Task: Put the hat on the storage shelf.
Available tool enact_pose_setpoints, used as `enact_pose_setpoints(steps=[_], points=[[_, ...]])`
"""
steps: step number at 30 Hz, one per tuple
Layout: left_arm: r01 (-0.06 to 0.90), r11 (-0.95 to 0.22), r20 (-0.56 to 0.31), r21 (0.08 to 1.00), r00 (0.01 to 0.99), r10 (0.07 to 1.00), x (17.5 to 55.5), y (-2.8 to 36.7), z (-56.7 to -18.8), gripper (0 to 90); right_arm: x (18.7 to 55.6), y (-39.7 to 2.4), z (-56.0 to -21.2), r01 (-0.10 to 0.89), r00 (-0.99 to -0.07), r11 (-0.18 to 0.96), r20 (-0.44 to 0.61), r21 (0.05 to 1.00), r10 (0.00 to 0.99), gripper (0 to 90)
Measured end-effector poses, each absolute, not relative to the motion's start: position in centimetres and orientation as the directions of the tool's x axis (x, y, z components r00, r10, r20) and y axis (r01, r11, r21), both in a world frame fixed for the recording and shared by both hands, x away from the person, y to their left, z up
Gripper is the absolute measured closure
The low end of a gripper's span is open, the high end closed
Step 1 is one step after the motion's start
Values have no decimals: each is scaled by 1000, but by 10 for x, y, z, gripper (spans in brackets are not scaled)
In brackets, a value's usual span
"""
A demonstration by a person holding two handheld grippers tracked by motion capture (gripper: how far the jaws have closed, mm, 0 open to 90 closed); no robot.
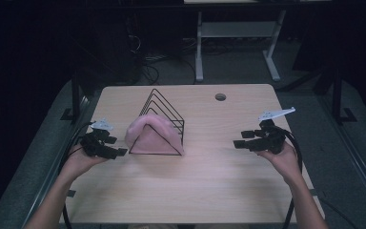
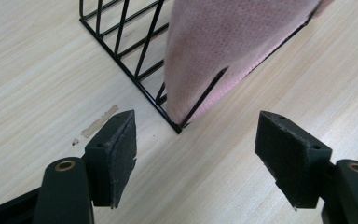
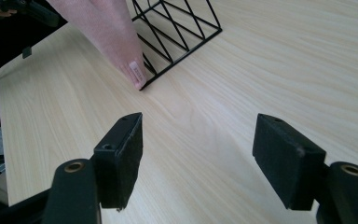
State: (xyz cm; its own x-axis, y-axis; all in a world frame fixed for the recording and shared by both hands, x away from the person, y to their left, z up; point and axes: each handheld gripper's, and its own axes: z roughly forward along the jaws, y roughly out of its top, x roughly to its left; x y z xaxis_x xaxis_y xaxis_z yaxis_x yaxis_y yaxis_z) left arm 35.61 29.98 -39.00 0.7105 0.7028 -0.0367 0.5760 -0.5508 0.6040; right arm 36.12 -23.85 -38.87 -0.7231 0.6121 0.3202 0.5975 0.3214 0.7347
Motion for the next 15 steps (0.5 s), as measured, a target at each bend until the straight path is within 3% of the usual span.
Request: enact_pose_setpoints(steps=[15], points=[[586,-536,-49,608,701,711,342,301,-403,294,334,-264,-415,642,-676,299,337,705,656,304]])
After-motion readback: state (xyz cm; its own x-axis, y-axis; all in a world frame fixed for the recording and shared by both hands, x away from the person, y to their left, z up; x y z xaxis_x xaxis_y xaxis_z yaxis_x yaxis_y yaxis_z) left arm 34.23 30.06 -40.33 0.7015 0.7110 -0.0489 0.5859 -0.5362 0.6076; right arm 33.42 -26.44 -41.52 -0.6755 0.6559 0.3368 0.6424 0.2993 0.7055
